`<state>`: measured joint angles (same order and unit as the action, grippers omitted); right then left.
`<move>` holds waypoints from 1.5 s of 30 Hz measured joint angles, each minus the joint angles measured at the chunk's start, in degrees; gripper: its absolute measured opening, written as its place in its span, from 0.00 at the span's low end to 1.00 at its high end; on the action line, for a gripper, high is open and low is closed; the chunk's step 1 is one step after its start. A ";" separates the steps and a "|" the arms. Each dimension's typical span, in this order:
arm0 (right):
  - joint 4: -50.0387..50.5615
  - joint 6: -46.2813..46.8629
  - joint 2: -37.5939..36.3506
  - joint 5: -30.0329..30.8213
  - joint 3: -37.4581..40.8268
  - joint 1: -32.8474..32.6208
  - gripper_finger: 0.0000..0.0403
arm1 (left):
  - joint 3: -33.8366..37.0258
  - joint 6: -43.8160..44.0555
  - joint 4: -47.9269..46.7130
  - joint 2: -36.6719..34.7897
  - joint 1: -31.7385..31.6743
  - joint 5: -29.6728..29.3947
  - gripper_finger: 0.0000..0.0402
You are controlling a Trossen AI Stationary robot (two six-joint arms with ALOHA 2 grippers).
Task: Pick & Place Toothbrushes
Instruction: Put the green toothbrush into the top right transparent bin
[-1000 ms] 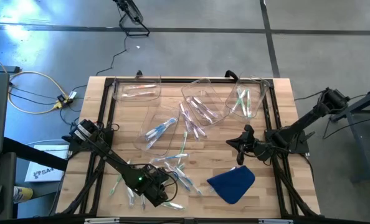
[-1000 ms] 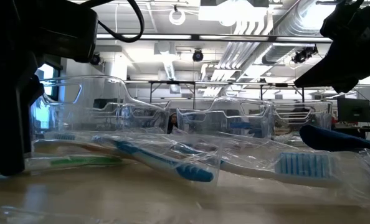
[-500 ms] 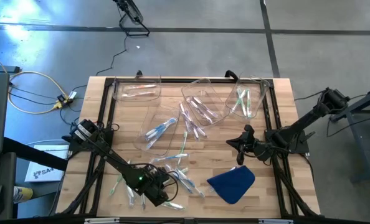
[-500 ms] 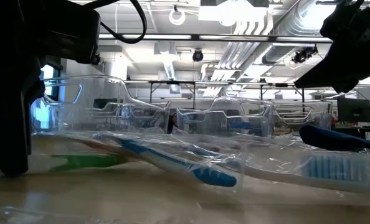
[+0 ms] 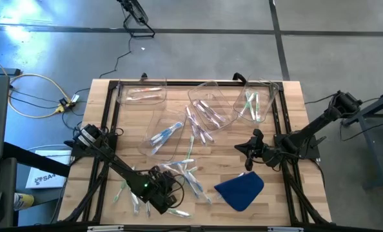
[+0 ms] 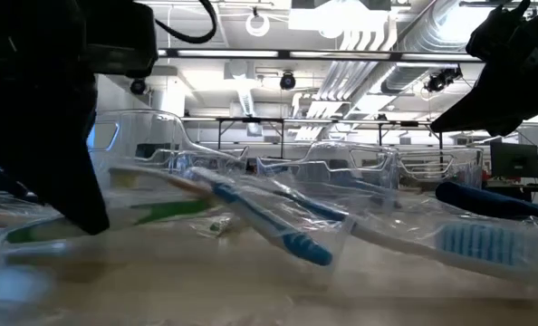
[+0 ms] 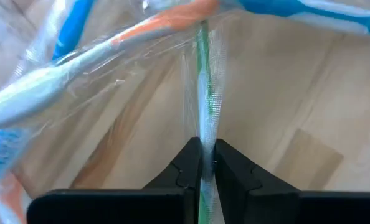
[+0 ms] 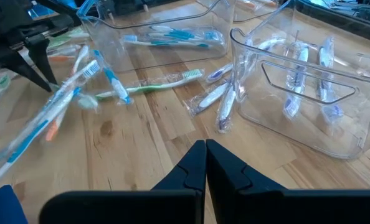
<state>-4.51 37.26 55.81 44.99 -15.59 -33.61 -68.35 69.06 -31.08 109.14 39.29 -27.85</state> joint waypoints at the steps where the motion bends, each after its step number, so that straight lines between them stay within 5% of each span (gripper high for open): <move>1: 0.01 0.00 0.00 -0.02 0.01 0.02 0.01 | -0.12 -0.02 -0.12 0.00 0.00 -1.07 0.07; 17: 0.00 0.66 0.00 0.00 0.01 0.01 0.01 | -5.19 -8.26 -3.34 -0.13 -2.20 -18.75 0.06; 30: 0.00 0.66 -0.01 0.01 -0.01 0.01 0.01 | -5.17 -23.48 -1.12 -0.95 -11.84 -25.04 0.06; 45: 0.04 0.59 -0.02 -0.15 0.01 0.00 0.01 | -5.21 -50.28 27.92 -4.83 -14.53 -20.60 0.06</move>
<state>-4.47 37.85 55.79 44.84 -15.57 -33.61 -73.56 18.78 -3.17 104.31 24.75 -48.44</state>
